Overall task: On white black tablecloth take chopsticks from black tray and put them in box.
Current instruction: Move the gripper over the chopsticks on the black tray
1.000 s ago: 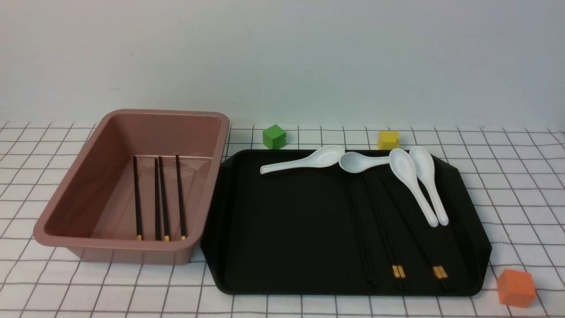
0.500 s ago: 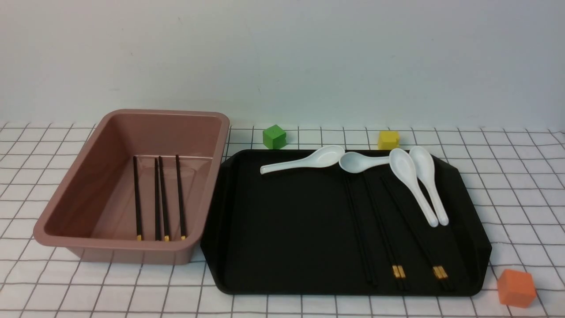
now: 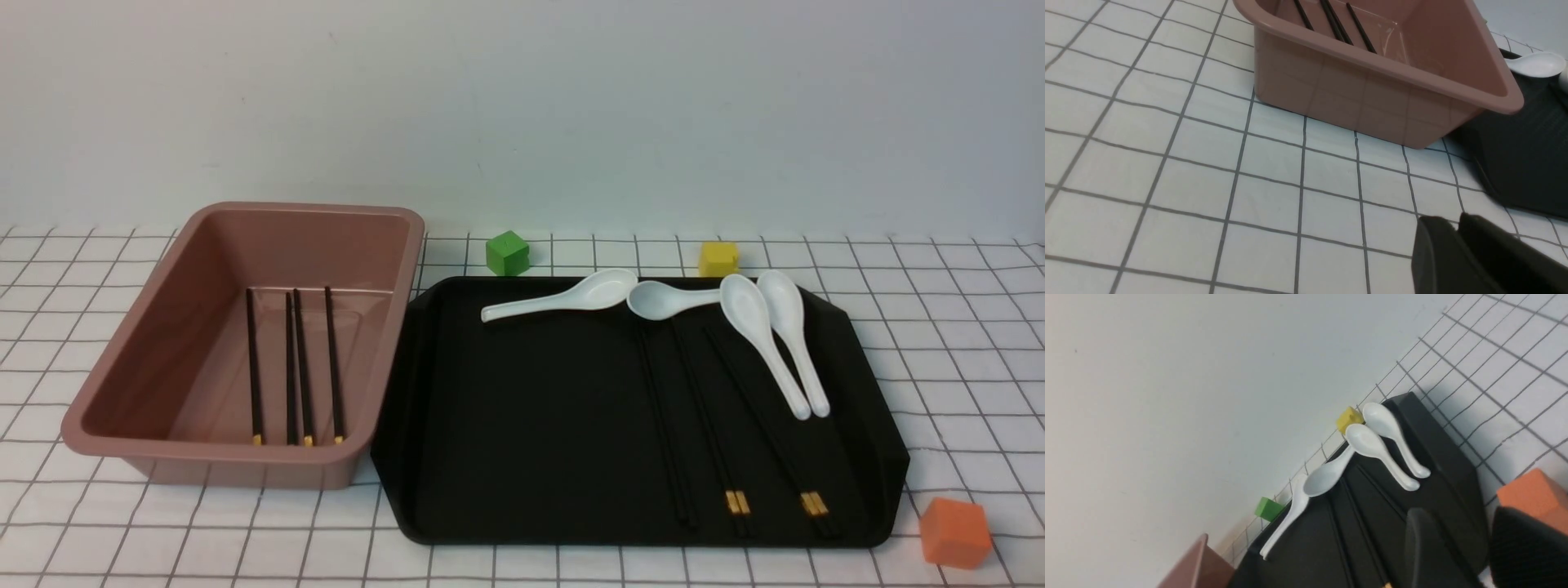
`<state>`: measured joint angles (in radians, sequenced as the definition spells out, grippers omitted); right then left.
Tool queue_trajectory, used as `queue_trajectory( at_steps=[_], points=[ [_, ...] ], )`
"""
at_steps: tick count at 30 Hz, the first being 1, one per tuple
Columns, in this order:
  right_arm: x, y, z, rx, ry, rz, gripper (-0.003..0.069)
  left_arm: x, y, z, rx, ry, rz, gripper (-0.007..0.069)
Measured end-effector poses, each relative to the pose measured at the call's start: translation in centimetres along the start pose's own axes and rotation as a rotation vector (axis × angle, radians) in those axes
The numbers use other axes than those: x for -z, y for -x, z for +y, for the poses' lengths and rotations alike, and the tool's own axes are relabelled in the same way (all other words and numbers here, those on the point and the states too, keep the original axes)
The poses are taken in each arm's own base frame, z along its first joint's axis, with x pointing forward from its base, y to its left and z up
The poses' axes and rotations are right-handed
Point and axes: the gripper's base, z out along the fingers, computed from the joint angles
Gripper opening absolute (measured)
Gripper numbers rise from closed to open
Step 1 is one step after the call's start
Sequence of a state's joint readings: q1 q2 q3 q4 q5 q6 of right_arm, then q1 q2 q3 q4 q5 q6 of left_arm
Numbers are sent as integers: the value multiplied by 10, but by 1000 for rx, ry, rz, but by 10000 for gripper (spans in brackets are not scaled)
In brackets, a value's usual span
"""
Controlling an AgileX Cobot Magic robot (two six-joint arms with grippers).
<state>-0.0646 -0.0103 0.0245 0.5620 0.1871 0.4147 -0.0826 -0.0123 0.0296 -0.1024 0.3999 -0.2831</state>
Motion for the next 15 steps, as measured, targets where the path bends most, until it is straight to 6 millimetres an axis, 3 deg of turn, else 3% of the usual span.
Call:
queue_trajectory(
  at_steps=[5, 7, 11, 13, 15],
  points=[
    [1, 3, 4, 22, 12, -13, 235, 0, 0, 0, 0, 0, 0, 82],
    [4, 11, 17, 99, 39, -30, 205, 0, 0, 0, 0, 0, 0, 82],
    [9, 36, 58, 294, 49, -18, 85, 0, 0, 0, 0, 0, 0, 82],
    [2, 44, 71, 387, -17, 83, 13, 0, 0, 0, 0, 0, 0, 82],
    [-9, 46, 75, 435, -114, 224, -10, 0, 0, 0, 0, 0, 0, 82]
  ],
)
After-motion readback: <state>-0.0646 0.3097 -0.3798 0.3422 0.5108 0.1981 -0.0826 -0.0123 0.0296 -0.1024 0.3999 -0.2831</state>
